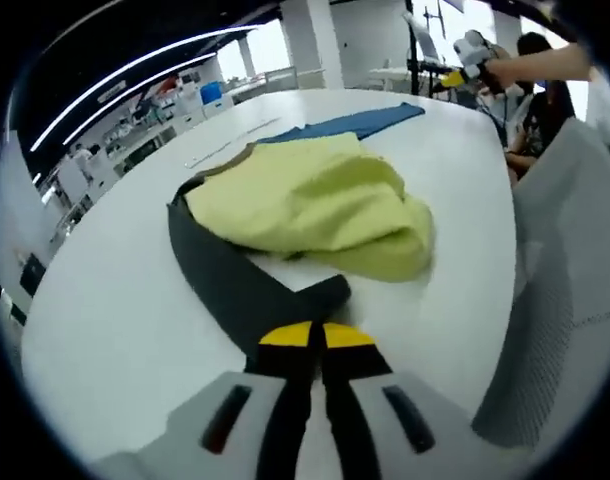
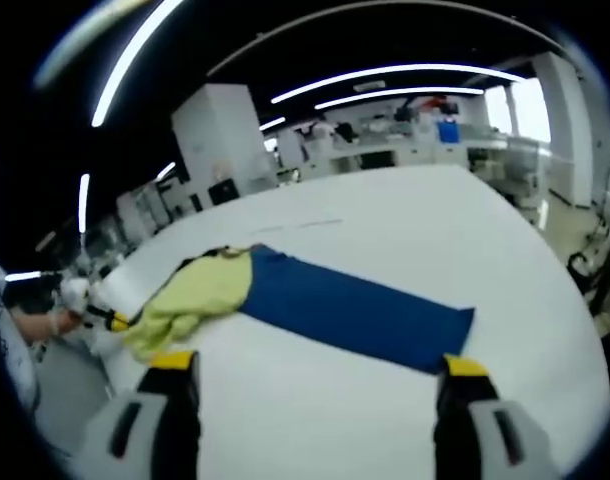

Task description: Fold the garment on the visible template until the final outline fits inside the template.

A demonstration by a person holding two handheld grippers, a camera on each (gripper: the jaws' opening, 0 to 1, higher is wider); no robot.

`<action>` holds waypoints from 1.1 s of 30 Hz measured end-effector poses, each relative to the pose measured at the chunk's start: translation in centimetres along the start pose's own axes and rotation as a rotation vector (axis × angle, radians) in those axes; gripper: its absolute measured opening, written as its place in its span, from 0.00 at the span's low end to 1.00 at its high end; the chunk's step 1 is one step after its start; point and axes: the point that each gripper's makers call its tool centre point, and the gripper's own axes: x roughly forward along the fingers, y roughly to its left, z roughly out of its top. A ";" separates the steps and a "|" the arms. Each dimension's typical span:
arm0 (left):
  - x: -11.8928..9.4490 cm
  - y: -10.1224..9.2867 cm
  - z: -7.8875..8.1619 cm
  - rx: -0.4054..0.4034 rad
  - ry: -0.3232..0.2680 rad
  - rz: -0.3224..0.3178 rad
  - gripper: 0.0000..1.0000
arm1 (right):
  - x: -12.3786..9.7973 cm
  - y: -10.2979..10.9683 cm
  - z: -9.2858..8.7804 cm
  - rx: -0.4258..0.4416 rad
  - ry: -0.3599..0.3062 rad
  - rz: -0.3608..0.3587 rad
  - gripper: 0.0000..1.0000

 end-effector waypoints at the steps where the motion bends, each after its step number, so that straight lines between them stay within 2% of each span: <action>1: -0.3 0.8 0.1 -0.040 -0.016 0.011 0.00 | 0.0 0.0 0.0 0.000 0.000 0.000 0.99; 4: -1.4 3.8 0.3 -0.173 -0.061 0.077 0.00 | 0.0 0.1 0.0 0.003 -0.002 0.000 0.99; 6: -2.6 5.8 0.8 -0.306 -0.106 0.130 0.00 | 0.0 0.1 0.1 0.006 -0.004 -0.001 0.99; 8: -3.4 6.9 1.2 -0.400 -0.140 0.156 0.00 | 0.0 0.1 0.1 0.008 -0.004 0.000 0.99; 9: -4.0 7.8 1.5 -0.477 -0.171 0.179 0.00 | 0.0 0.1 0.1 0.008 -0.003 0.000 0.99; 11: -4.5 9.9 0.6 -0.567 -0.185 0.210 0.00 | 0.1 0.3 0.0 0.008 0.000 0.000 0.99; 14: -4.8 12.2 -0.7 -0.608 -0.194 0.231 0.00 | 0.1 0.3 -0.1 0.013 0.001 0.002 0.99; 17: -5.1 12.9 -1.9 -0.676 -0.178 0.268 0.00 | 0.1 0.2 -0.1 0.014 0.003 0.000 0.99; 19: -5.2 13.5 -2.7 -0.745 -0.183 0.290 0.00 | 0.0 0.1 -0.1 0.018 0.003 -0.002 0.99; 21: -5.3 14.3 -3.1 -0.820 -0.218 0.306 0.00 | 0.0 0.1 -0.2 0.018 0.004 -0.005 0.99; 23: -5.6 15.3 -4.2 -0.920 -0.240 0.344 0.00 | -0.1 0.0 -0.2 0.022 0.006 -0.007 0.99; 24: -5.8 15.8 -4.8 -0.942 -0.247 0.364 0.00 | -0.1 -0.1 -0.2 0.022 0.006 -0.008 0.99; 26: -5.8 15.9 -5.4 -0.977 -0.253 0.366 0.00 | -0.1 -0.2 -0.3 0.025 0.007 -0.010 0.99; 28: -5.9 16.8 -6.6 -1.004 -0.258 0.366 0.00 | -0.2 -0.2 -0.4 0.026 0.010 -0.012 0.99; 33: -5.5 16.8 -7.7 -1.003 -0.220 0.383 0.00 | 0.0 -0.1 -0.6 0.032 0.012 -0.012 0.99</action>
